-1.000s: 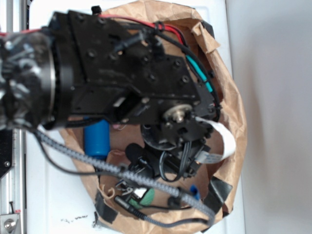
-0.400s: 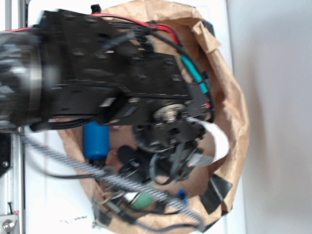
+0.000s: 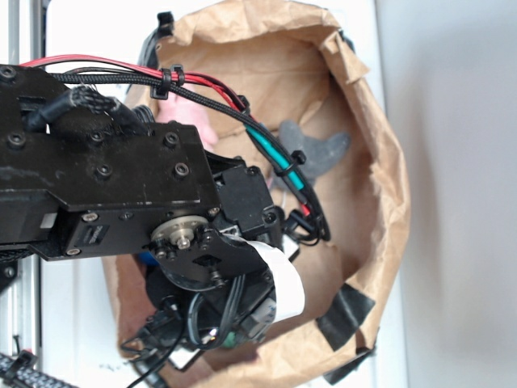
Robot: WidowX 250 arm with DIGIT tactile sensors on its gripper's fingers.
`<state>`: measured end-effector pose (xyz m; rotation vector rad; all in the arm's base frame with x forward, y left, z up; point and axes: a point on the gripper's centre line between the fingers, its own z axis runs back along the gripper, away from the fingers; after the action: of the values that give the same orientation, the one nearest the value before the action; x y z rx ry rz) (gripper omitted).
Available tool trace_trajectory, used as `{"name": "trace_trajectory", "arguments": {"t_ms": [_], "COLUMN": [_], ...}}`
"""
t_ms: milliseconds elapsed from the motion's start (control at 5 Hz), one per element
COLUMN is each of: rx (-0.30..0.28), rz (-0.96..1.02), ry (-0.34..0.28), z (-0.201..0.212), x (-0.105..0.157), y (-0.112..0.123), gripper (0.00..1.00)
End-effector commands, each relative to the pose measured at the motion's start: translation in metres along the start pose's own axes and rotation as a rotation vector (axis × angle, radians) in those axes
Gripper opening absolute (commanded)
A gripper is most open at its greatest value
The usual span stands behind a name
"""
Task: Grab the green ball.
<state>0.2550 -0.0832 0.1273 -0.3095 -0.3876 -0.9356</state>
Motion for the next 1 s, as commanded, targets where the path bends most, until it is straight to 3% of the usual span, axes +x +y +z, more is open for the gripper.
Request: {"name": "trace_trajectory", "arguments": {"t_ms": [0,400,800], "rx": [0.093,0.221,0.370], "rz": [0.073,0.294,0.408], "ry": [0.029,-0.011,0.127], "z": [0.021,0.081,0.051], "x": [0.020,0.012,-0.004], "y": [0.003,0.036,0.074], "gripper": [1.00,1.00,1.00]}}
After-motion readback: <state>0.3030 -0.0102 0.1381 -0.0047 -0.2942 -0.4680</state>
